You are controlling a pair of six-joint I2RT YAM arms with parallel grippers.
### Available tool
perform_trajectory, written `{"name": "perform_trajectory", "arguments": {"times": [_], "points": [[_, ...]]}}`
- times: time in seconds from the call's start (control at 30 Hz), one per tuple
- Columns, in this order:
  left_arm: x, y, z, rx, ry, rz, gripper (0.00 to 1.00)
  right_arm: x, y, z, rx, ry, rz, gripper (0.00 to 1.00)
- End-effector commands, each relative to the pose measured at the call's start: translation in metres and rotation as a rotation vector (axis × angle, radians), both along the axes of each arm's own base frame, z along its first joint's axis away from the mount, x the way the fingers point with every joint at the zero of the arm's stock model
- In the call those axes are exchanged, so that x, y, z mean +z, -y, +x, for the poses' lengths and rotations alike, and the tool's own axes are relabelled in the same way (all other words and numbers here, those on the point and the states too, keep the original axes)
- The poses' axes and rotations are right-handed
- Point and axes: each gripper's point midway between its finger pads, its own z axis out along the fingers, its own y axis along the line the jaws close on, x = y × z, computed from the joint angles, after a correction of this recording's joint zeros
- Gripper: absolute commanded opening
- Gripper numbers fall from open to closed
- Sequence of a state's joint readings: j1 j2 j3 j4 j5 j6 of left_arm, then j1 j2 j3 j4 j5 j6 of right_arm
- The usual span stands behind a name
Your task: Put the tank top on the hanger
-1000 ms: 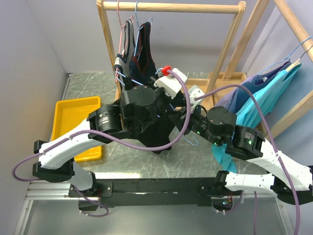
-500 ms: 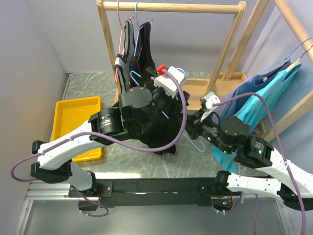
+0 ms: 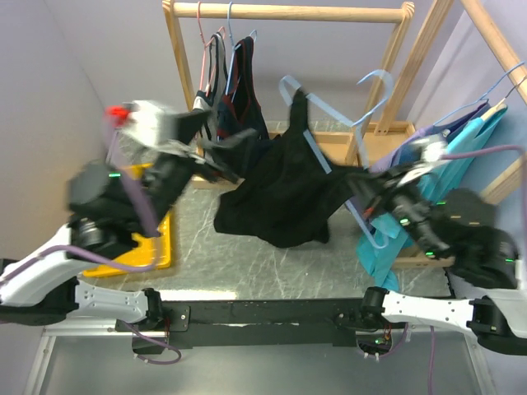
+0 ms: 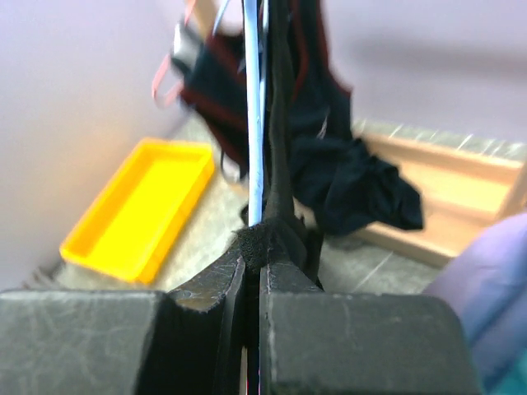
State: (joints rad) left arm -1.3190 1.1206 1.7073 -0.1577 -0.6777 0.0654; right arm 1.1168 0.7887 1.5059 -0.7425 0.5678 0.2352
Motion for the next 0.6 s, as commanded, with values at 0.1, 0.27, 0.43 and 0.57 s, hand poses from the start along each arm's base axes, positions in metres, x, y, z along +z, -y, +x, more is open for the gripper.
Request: {"name": "perform_trajectory", "arguments": {"times": [0.1, 0.27, 0.43, 0.57], "points": [[0.022, -0.014, -0.009, -0.033, 0.018, -0.114, 1.0, 0.081, 0.064, -0.003, -0.172, 0.095, 0.138, 0.0], [0.006, -0.007, -0.012, -0.07, 0.001, -0.081, 0.98, 0.094, 0.051, 0.001, -0.154, 0.099, 0.116, 0.0], [-0.055, 0.014, -0.006, -0.066, -0.098, -0.022, 0.91, 0.06, 0.017, 0.019, -0.167, 0.023, 0.022, 0.0], [-0.095, 0.02, -0.005, -0.071, -0.157, 0.005, 0.89, 0.019, -0.01, 0.035, -0.174, -0.046, -0.058, 0.0]]}}
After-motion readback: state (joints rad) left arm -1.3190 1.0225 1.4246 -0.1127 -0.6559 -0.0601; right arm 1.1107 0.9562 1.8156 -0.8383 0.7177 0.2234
